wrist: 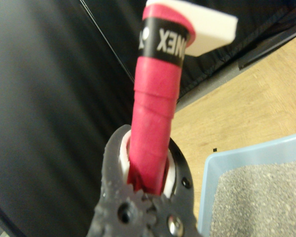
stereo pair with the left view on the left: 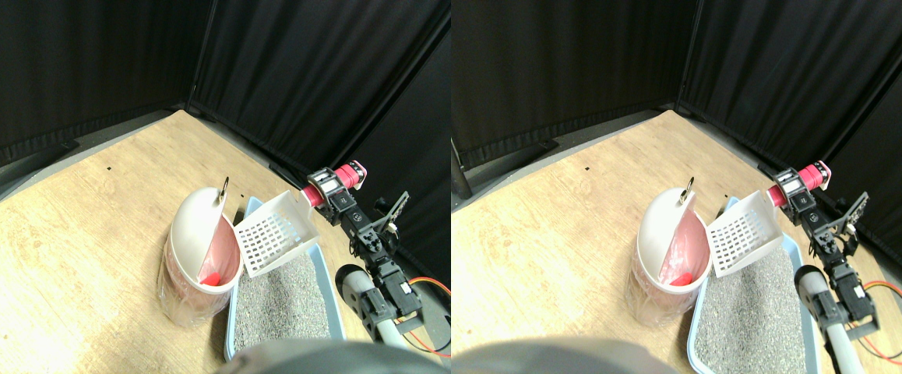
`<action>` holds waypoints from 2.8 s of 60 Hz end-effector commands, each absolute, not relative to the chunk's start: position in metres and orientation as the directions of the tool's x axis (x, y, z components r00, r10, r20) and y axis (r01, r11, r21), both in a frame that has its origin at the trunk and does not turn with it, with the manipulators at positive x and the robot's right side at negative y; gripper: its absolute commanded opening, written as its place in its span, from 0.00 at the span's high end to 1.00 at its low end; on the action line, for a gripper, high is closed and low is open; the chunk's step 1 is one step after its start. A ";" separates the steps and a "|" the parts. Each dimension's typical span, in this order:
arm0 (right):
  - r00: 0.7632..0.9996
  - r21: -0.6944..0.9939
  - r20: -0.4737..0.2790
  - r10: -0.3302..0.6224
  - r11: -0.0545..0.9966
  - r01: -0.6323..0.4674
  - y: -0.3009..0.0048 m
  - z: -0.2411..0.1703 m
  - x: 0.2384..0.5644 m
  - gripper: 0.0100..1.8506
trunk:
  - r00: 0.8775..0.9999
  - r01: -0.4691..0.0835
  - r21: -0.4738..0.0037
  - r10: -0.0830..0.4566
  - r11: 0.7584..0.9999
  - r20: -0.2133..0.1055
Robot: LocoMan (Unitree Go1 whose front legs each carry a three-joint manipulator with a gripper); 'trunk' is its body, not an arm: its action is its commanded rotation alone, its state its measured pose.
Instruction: Scoop (unimanual)
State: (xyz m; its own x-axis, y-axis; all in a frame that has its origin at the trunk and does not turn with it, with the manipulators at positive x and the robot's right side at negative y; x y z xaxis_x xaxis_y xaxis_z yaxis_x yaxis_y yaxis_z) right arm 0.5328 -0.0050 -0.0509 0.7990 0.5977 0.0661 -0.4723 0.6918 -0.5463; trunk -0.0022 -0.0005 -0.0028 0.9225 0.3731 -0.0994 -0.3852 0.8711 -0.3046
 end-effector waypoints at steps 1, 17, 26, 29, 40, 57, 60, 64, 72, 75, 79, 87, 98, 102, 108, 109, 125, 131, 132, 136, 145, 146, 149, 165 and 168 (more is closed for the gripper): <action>0.792 -0.546 0.142 0.594 0.714 -0.438 -0.013 -0.044 0.536 0.87 | 0.927 -0.374 -0.294 0.361 0.880 -0.098; 0.833 -0.469 0.171 0.527 0.787 -0.401 -0.046 -0.039 0.539 0.90 | 0.943 -0.334 -0.271 0.321 0.903 -0.092; 0.868 -0.367 0.182 0.463 0.851 -0.377 -0.063 -0.039 0.536 0.91 | 0.949 -0.316 -0.257 0.303 0.913 -0.088; 0.874 -0.337 0.186 0.448 0.865 -0.372 -0.070 -0.040 0.535 0.93 | 0.951 -0.309 -0.252 0.296 0.917 -0.089; 0.897 -0.240 0.199 0.394 0.907 -0.345 -0.092 -0.047 0.534 0.98 | 0.959 -0.282 -0.232 0.268 0.931 -0.090; 0.934 -0.014 0.169 0.315 0.948 -0.317 -0.119 -0.063 0.531 0.98 | 0.970 -0.240 -0.200 0.225 0.950 -0.093; 0.943 0.006 0.157 0.295 0.954 -0.299 -0.125 -0.068 0.530 0.98 | 0.971 -0.235 -0.197 0.221 0.952 -0.092; 0.941 0.037 0.168 0.295 0.952 -0.305 -0.133 -0.076 0.529 0.98 | 0.972 -0.230 -0.192 0.216 0.954 -0.091; 0.954 0.078 0.136 0.266 0.957 -0.278 -0.144 -0.090 0.526 0.98 | 0.975 -0.215 -0.180 0.201 0.960 -0.094; 0.958 0.084 0.129 0.257 0.960 -0.268 -0.147 -0.093 0.525 0.98 | 0.976 -0.209 -0.175 0.195 0.962 -0.095; 0.963 0.102 0.116 0.241 0.962 -0.253 -0.152 -0.101 0.524 0.98 | 0.978 -0.202 -0.171 0.188 0.964 -0.095; 0.968 0.161 0.104 0.228 0.957 -0.243 -0.160 -0.114 0.525 0.98 | 0.980 -0.187 -0.161 0.174 0.969 -0.093; 0.978 0.154 0.071 0.198 0.966 -0.207 -0.172 -0.125 0.525 0.98 | 0.983 -0.172 -0.153 0.159 0.973 -0.093; 0.980 0.162 0.061 0.189 0.967 -0.196 -0.175 -0.129 0.526 0.98 | 0.983 -0.171 -0.150 0.158 0.974 -0.095; 0.984 0.174 0.037 0.172 0.969 -0.176 -0.180 -0.137 0.526 0.98 | 0.983 -0.169 -0.146 0.156 0.975 -0.095; 0.985 0.172 0.034 0.172 0.969 -0.175 -0.181 -0.137 0.526 0.98 | 0.983 -0.169 -0.145 0.156 0.975 -0.095; 0.989 0.198 -0.032 0.141 0.971 -0.132 -0.189 -0.155 0.527 0.98 | 0.983 -0.170 -0.140 0.157 0.976 -0.099; 0.989 0.219 -0.054 0.135 0.968 -0.120 -0.194 -0.167 0.527 0.98 | 0.983 -0.168 -0.135 0.155 0.976 -0.101; 0.989 0.219 -0.054 0.135 0.968 -0.120 -0.194 -0.167 0.527 0.98 | 0.983 -0.168 -0.135 0.155 0.976 -0.101; 0.990 0.227 -0.071 0.124 0.968 -0.106 -0.198 -0.175 0.526 0.98 | 0.983 -0.167 -0.133 0.154 0.977 -0.105; 0.987 0.233 -0.100 0.126 0.967 -0.100 -0.202 -0.186 0.526 0.98 | 0.983 -0.164 -0.129 0.150 0.978 -0.110; 0.986 0.241 -0.106 0.128 0.965 -0.099 -0.202 -0.188 0.526 0.98 | 0.983 -0.163 -0.127 0.149 0.978 -0.110; 0.985 0.247 -0.110 0.137 0.963 -0.106 -0.203 -0.190 0.525 0.98 | 0.982 -0.162 -0.124 0.149 0.979 -0.112; 0.984 0.251 -0.121 0.133 0.963 -0.099 -0.205 -0.206 0.518 0.98 | 0.984 -0.143 -0.104 0.130 0.984 -0.118; 0.984 0.265 -0.133 0.118 0.961 -0.079 -0.206 -0.210 0.516 0.98 | 0.985 -0.140 -0.101 0.128 0.985 -0.120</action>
State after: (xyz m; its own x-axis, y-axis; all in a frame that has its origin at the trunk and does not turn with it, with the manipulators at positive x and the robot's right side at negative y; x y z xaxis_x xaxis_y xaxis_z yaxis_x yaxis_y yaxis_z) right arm 0.5163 -0.2040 -0.2059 0.9824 0.1411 -0.1223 -0.1042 0.9578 0.2680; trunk -0.0006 -0.0031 -0.0062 0.9846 0.1307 -0.1160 -0.1419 0.9854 -0.0940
